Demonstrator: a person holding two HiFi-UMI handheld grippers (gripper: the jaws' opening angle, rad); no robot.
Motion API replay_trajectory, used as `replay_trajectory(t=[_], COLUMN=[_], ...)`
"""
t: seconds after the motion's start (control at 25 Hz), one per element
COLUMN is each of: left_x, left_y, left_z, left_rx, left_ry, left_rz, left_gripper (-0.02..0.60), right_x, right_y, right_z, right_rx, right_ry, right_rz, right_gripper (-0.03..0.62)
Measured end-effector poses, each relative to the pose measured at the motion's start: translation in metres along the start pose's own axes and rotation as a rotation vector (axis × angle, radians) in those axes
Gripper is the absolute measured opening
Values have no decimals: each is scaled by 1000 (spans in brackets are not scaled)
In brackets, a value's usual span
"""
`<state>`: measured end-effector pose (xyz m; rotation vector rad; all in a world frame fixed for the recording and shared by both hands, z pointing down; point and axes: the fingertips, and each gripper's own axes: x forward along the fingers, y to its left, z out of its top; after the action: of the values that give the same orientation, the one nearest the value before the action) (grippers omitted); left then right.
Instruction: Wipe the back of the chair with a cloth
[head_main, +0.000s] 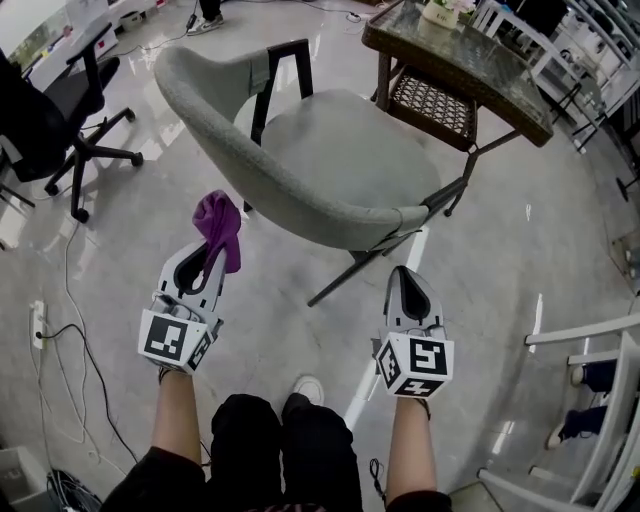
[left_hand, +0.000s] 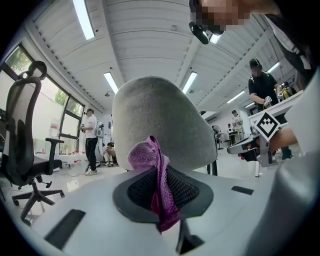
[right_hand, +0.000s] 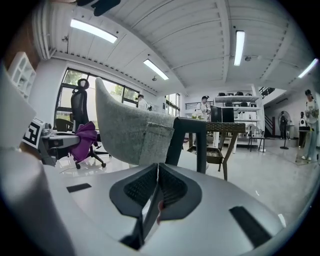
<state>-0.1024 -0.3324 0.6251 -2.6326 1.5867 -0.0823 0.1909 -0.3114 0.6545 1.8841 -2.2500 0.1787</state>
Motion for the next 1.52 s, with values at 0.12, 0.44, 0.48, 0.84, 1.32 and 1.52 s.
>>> replay_trajectory(t=[0.12, 0.44, 0.48, 0.84, 1.32, 1.52], left_x=[1, 8, 9, 0, -17, -15], left_y=[6, 13, 14, 22, 46, 57], left_z=[11, 58, 63, 129, 230, 264], left_rx=[-19, -39, -35, -71, -139, -129], left_ry=[49, 109, 120, 170, 175, 178], left_rz=[17, 18, 17, 55, 115, 122], left_gripper=[71, 71, 71, 71, 71, 71], right_x=[-4, -8, -9, -26, -30, -22], right_y=[2, 4, 5, 5, 25, 31], right_z=[18, 73, 79, 145, 244, 282], right_rx=[11, 23, 26, 71, 93, 104], right_ry=[30, 78, 83, 110, 129, 126], right_rz=[8, 28, 29, 45, 101, 118], right_gripper=[28, 28, 28, 28, 28, 28])
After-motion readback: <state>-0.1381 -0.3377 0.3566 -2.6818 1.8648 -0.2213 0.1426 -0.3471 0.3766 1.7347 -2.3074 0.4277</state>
